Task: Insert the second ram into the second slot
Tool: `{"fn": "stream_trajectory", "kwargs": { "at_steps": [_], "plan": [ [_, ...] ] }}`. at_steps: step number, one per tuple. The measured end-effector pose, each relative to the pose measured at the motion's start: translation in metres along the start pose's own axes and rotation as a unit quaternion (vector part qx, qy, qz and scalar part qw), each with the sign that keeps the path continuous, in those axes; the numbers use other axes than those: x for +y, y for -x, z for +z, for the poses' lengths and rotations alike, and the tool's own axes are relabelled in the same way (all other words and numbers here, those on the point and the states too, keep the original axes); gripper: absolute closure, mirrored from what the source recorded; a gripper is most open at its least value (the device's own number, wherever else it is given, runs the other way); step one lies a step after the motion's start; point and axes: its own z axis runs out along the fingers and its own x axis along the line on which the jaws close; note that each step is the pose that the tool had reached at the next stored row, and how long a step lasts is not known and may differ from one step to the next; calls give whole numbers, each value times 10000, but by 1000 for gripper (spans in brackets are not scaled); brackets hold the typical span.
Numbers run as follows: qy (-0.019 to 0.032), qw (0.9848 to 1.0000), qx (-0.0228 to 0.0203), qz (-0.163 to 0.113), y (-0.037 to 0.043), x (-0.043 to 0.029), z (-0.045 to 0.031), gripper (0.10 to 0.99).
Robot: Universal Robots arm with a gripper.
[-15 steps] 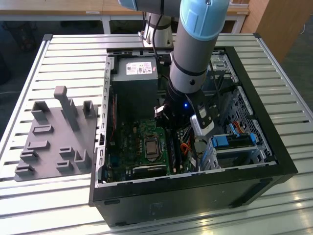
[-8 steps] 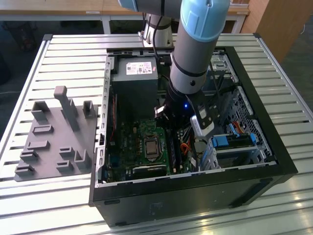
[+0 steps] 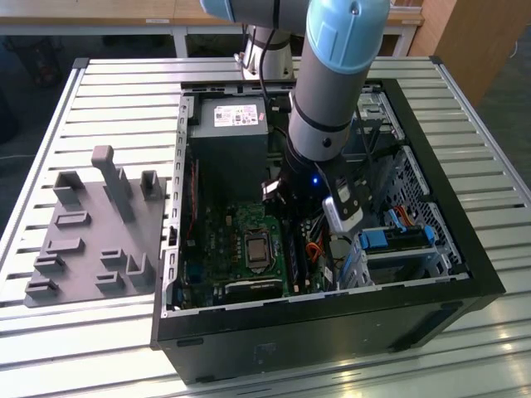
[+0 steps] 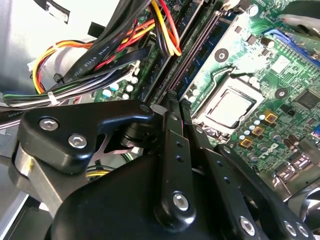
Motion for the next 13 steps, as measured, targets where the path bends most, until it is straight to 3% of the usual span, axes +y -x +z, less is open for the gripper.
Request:
{"fn": "stream_trajectory", "kwargs": {
  "at_steps": [13],
  "plan": [
    [1,10000,15,0,1,0,15,949]
  ]
}}
